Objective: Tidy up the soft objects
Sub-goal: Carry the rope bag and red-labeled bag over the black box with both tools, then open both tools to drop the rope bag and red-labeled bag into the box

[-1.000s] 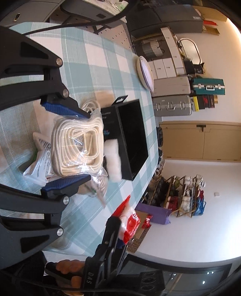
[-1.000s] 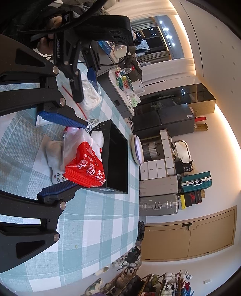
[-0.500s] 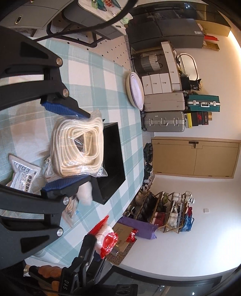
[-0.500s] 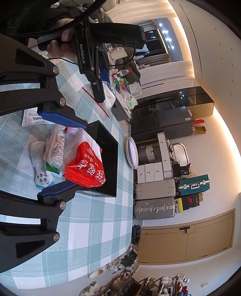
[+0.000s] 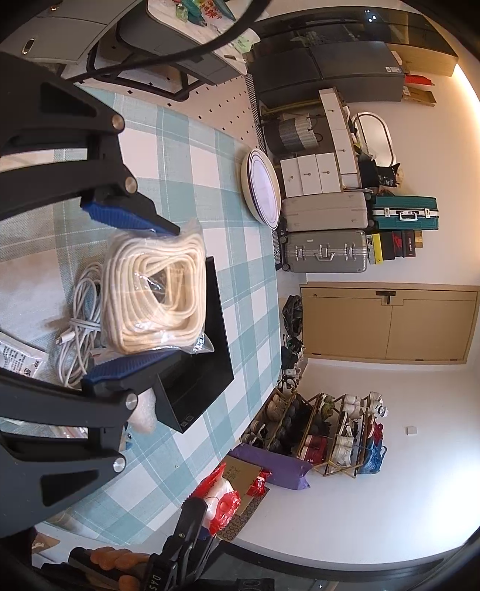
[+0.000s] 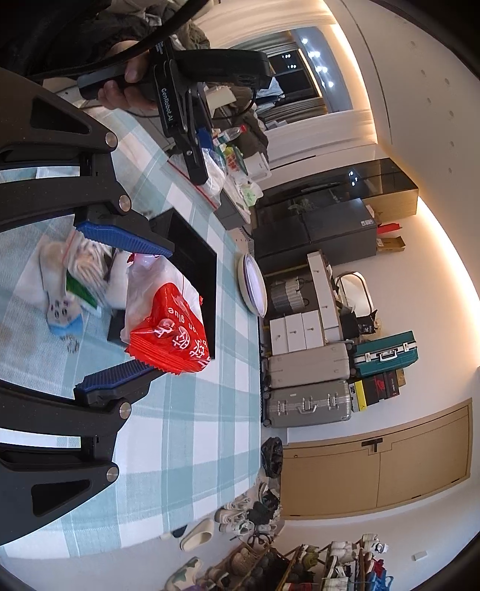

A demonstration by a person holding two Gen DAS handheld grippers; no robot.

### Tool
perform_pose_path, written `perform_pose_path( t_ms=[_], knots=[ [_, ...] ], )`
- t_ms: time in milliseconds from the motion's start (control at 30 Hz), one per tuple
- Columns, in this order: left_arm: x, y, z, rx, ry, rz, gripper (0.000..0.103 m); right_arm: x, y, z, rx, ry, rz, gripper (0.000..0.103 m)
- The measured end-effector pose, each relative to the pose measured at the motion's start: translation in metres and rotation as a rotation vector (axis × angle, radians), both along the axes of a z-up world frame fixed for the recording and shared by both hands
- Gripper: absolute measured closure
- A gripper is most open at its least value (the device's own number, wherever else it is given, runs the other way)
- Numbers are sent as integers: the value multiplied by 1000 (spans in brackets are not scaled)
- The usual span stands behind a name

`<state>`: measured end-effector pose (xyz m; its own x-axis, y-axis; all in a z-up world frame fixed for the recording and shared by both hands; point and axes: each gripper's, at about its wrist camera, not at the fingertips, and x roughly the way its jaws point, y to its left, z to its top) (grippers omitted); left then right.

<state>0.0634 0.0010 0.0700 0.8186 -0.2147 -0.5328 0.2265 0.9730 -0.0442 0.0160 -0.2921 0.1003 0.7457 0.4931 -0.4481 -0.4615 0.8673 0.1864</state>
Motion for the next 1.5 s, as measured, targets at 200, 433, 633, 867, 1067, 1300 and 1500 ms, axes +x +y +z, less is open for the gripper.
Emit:
perform_pose_path(
  t_ms=[200,433,633,867,1067,1300,1500],
  knots=[
    [18,-3,0,8,0,16,45,18,-3,-1,-27,12,-6,47],
    [38,-11,-6,8,26,13,45,40,15,-10,-55,36,34,47],
    [51,-17,-12,22,46,9,45,60,31,-19,-71,56,65,47],
    [64,-24,-19,27,69,-9,45,80,48,-27,-99,70,96,47],
    [73,-33,-24,43,79,-33,45,94,60,-35,-127,86,115,47],
    [81,-45,-31,80,87,-51,44,109,69,-41,-179,92,134,47],
    [90,-46,-39,79,116,-50,41,119,77,-47,-223,97,148,47]
  ],
)
